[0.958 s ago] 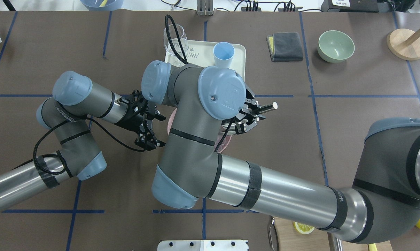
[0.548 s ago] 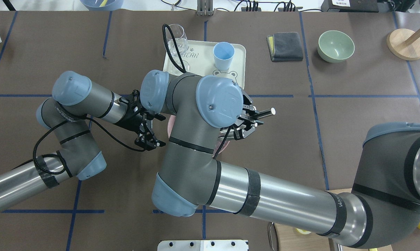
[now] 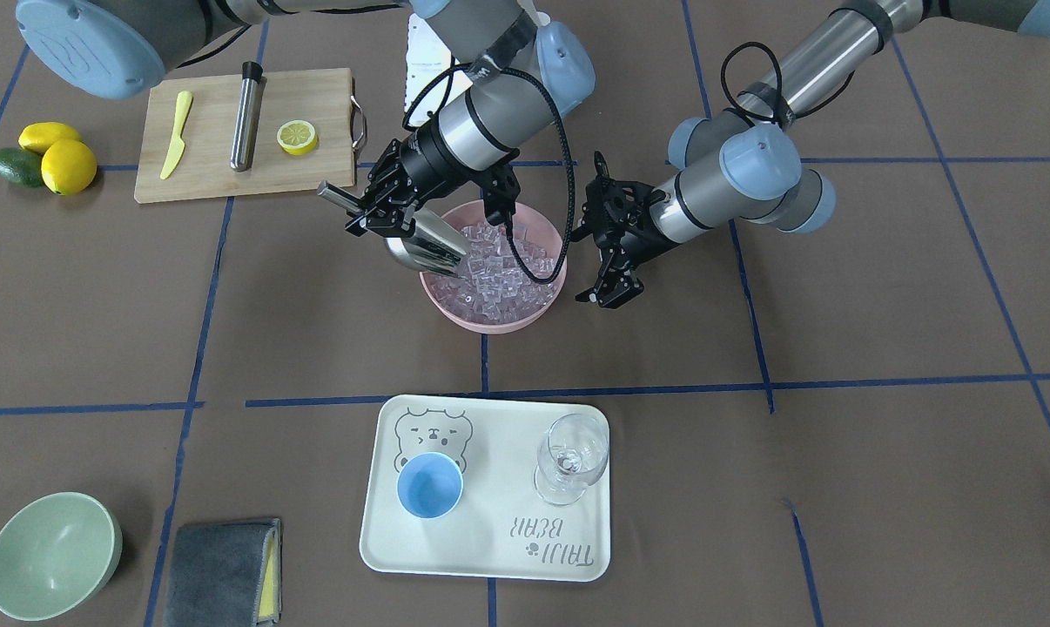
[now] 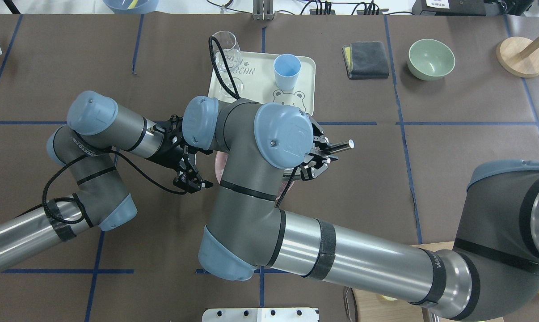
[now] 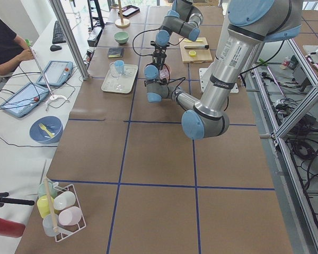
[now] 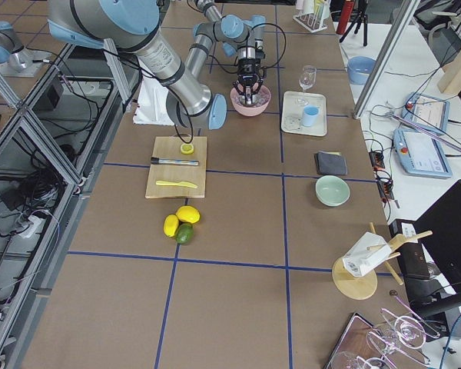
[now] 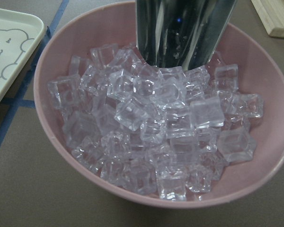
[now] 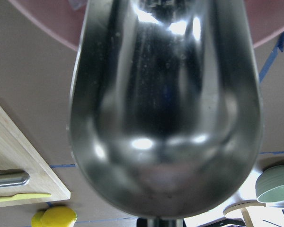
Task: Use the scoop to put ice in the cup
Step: 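Lower the scoop into the ice in the pink bowl with the right gripper, then drag the scoop through the ice and lift it out filled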
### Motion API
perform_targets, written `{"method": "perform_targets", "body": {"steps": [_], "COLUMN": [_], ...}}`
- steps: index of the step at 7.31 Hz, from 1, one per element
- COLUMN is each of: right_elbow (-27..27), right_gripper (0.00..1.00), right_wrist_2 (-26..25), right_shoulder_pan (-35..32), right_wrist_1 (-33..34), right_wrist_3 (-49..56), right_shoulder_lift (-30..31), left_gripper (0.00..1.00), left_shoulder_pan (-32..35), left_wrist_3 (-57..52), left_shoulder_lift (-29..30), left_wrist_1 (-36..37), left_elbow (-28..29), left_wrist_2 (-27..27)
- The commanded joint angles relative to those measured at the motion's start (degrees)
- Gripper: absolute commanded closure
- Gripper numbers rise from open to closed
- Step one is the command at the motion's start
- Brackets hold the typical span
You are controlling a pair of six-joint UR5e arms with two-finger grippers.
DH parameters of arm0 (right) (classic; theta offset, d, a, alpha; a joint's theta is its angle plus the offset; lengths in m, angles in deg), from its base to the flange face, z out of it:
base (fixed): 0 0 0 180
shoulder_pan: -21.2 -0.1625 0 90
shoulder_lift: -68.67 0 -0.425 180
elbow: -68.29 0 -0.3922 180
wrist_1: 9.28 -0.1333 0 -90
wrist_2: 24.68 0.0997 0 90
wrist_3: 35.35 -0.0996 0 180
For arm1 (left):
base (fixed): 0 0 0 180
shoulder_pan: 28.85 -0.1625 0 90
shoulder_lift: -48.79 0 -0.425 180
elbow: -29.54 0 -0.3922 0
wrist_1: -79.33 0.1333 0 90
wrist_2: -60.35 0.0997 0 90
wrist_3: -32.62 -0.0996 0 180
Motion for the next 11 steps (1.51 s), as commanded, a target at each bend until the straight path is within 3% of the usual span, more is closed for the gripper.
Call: {"method": "perform_targets", "body": {"steps": [1,11], "right_elbow": [-0.1,-1.6], "right_gripper": [1.00,1.00], "right_wrist_2": [-0.1,0.0], "right_shoulder_pan": [0.1,1.3], "right_wrist_1": [-1.0,-9.4], "right_wrist_3": [-0.2,-1.8], "right_shoulder_lift": [0.1,2.0], "left_gripper": [0.00,0.00], "left_shoulder_pan": [0.0,0.2], "left_wrist_3": [0.0,0.8], "left_shoulder_lift": [0.3,1.0], "left_wrist_1": [0.0,-2.6], "left_elbow": [0.0,0.3], "left_wrist_2": [0.0,0.0]}}
